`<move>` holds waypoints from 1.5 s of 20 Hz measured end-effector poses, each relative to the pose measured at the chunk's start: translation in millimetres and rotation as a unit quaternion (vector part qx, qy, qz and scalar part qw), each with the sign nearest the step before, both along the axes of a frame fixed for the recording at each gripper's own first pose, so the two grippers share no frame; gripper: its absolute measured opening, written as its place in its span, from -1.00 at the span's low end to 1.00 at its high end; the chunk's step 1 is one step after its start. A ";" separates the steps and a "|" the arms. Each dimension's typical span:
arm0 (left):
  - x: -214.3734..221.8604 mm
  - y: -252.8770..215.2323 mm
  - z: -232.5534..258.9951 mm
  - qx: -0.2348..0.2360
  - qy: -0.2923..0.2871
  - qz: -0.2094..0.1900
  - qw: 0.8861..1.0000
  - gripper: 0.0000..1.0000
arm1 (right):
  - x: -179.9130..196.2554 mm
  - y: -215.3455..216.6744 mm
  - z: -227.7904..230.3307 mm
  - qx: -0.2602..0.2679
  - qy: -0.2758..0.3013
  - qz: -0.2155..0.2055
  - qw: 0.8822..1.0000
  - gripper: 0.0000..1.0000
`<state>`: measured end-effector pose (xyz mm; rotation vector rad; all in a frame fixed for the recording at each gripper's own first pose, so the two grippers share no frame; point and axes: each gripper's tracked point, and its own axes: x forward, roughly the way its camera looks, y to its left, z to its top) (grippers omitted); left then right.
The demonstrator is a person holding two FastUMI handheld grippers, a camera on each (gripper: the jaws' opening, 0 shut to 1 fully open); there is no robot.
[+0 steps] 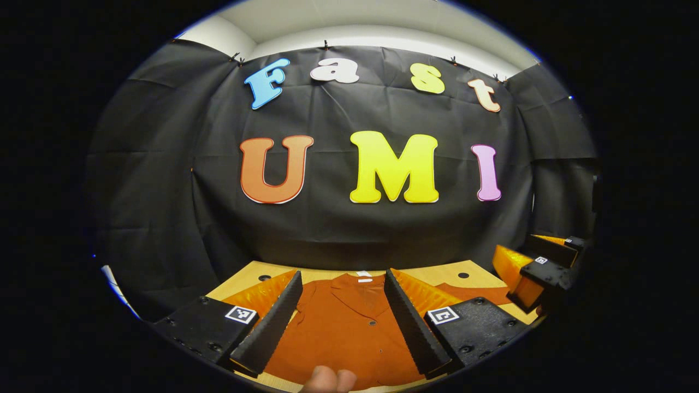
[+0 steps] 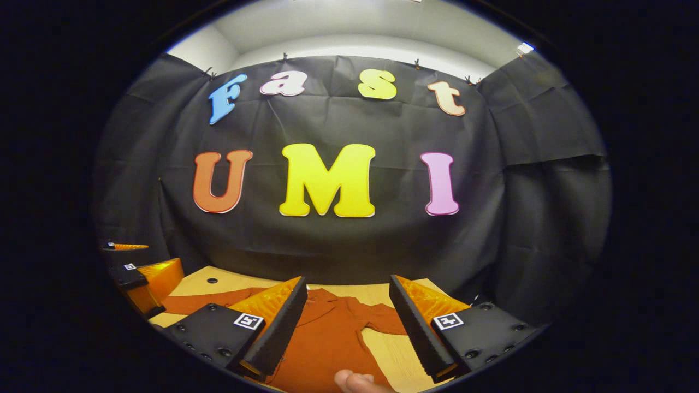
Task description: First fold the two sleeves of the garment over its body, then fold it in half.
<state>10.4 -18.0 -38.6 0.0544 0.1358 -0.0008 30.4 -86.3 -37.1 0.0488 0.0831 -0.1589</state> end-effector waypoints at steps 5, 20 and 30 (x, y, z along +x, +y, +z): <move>-0.6 -26.0 -28.5 -0.055 0.074 -0.032 0.995 0.96 | 48.8 -103.6 -47.7 -0.002 0.059 -0.066 0.996 0.92; -10.0 -20.2 -90.3 -0.066 0.192 0.114 0.973 0.92 | 97.6 -361.3 -314.7 0.082 0.413 -0.168 0.891 0.94; 7.7 2.5 -80.9 -0.058 0.165 0.122 0.977 0.94 | 103.5 -376.0 -338.3 0.218 0.546 -0.152 0.794 0.93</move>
